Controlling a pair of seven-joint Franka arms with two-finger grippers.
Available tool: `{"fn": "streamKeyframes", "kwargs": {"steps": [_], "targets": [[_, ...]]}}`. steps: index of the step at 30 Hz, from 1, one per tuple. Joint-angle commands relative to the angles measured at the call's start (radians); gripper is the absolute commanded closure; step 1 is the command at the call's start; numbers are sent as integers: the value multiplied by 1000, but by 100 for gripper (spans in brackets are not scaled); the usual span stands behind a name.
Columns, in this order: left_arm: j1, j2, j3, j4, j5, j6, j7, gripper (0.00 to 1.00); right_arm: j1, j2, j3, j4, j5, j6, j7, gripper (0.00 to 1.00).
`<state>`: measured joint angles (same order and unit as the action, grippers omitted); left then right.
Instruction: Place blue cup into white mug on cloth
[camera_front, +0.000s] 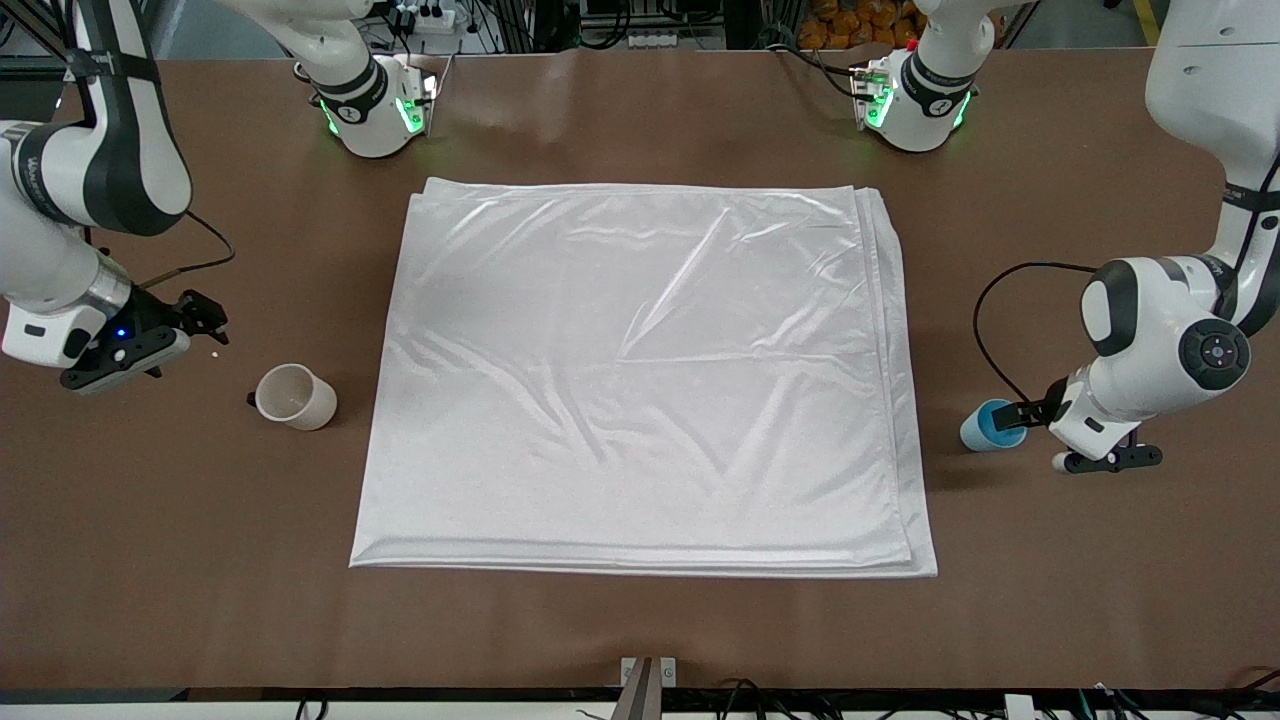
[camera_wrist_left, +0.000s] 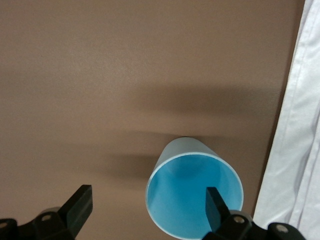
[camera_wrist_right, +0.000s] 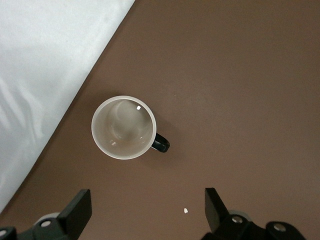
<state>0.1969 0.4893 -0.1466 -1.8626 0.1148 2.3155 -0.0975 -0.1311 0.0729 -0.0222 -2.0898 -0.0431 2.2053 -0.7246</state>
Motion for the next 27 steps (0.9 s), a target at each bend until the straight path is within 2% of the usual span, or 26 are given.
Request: {"fn": "streamKeyframes", "kwargs": {"steps": [1,9,14,18,20,27], "targets": [[3,18,-2,3,6,18,-21,0,-19,24,7,-3,20,17,-153,0],[3,32,-4,2,6,22,-21,23,-24,88,7,0,19,54,-275,0],[1,34,-4,2,6,24,-21,51,-16,114,7,2,5,83,-303,0],[1,34,-7,-3,5,25,-21,85,-19,136,5,2,5,109,-360,0],[3,34,-13,-3,5,25,-22,99,-25,151,5,-1,5,135,-406,0],[3,31,-18,-3,0,25,-22,100,-42,197,7,0,5,188,-538,0]]}}
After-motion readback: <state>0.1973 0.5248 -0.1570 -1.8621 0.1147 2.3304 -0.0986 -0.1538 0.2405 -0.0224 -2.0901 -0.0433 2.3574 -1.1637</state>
